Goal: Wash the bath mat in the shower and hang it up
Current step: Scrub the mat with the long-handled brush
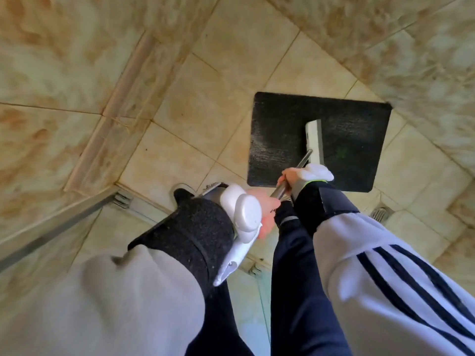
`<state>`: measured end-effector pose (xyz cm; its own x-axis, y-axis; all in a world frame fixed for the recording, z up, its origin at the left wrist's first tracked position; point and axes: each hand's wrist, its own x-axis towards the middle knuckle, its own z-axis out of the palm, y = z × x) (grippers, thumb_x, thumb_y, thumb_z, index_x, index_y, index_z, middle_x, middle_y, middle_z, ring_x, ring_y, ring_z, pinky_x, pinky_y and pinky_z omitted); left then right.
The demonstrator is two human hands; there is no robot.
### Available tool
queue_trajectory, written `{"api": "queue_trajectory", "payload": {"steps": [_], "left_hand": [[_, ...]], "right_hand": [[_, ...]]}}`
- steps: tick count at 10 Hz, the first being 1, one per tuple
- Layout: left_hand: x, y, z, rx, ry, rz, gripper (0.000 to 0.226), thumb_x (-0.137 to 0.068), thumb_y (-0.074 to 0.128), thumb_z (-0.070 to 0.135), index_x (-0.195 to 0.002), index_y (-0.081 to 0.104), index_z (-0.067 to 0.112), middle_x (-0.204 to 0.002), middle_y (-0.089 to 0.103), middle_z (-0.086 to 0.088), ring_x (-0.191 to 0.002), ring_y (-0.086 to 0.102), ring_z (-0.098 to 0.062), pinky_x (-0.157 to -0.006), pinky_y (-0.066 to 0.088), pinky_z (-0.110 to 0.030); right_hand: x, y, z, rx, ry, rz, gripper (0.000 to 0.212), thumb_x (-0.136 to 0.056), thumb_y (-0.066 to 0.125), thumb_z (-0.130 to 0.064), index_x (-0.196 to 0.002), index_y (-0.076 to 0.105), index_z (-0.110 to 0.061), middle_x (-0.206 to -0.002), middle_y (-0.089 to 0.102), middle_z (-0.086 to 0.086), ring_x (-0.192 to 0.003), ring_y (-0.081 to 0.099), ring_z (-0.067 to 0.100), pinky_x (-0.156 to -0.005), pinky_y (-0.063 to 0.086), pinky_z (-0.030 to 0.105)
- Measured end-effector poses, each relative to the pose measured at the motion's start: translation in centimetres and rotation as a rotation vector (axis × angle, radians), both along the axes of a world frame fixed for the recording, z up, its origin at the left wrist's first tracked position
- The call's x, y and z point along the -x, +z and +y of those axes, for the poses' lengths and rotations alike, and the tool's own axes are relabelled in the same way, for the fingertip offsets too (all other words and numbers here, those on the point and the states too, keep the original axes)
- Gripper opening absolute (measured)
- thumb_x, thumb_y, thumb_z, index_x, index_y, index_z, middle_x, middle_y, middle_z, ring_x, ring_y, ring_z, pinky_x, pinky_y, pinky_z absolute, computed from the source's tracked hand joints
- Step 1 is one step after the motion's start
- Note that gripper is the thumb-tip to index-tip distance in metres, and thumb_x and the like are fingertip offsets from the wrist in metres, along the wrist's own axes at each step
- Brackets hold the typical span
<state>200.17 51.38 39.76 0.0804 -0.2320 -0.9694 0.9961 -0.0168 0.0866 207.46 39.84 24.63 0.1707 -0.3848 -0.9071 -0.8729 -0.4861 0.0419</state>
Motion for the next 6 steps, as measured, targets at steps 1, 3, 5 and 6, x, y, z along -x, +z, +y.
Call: {"api": "queue_trajectory", "payload": {"steps": [1,3,5,6], "left_hand": [[3.4,0.9,2.8,0.142,0.048,0.127,0.042,-0.101,0.032,0.019,-0.06,0.033,0.01,-0.028,0.038,0.003,-0.02,0.032,-0.008,-0.032,0.025,-0.006],[10.9,5.7,9.7,0.0,0.126,0.284,0.041,-0.102,0.03,0.021,-0.063,0.033,0.011,-0.029,0.03,0.005,-0.02,0.026,-0.007,-0.035,0.023,-0.003],[10.7,10.9,11.7,-0.162,-0.126,0.168,0.044,-0.101,0.032,0.02,-0.06,0.041,0.007,-0.025,0.04,0.002,-0.022,0.038,-0.007,-0.037,0.033,-0.015],[9.2,13.0,10.7,-0.154,-0.057,0.164,0.045,-0.101,0.035,0.025,-0.061,0.042,0.007,-0.027,0.039,0.002,-0.022,0.036,-0.008,-0.033,0.03,-0.011]], "right_hand": [[3.1,0.7,2.8,-0.132,0.169,0.048,0.026,-0.09,0.044,-0.004,-0.066,0.043,-0.013,-0.031,0.045,-0.002,-0.027,0.045,0.01,-0.032,0.035,0.013],[11.5,5.1,12.1,-0.38,0.156,0.27,0.031,-0.099,0.035,-0.007,-0.069,0.038,-0.014,-0.061,0.049,0.004,-0.043,0.054,0.009,-0.029,0.041,0.012],[13.4,9.2,15.6,-0.462,0.118,0.278,0.033,-0.098,0.032,-0.002,-0.067,0.035,-0.01,-0.045,0.045,0.005,-0.014,0.037,0.006,-0.023,0.03,0.007],[11.2,11.0,13.9,-0.458,-0.085,0.208,0.032,-0.098,0.035,-0.002,-0.067,0.035,-0.009,-0.035,0.044,0.005,-0.014,0.037,0.007,-0.025,0.034,0.009]]}}
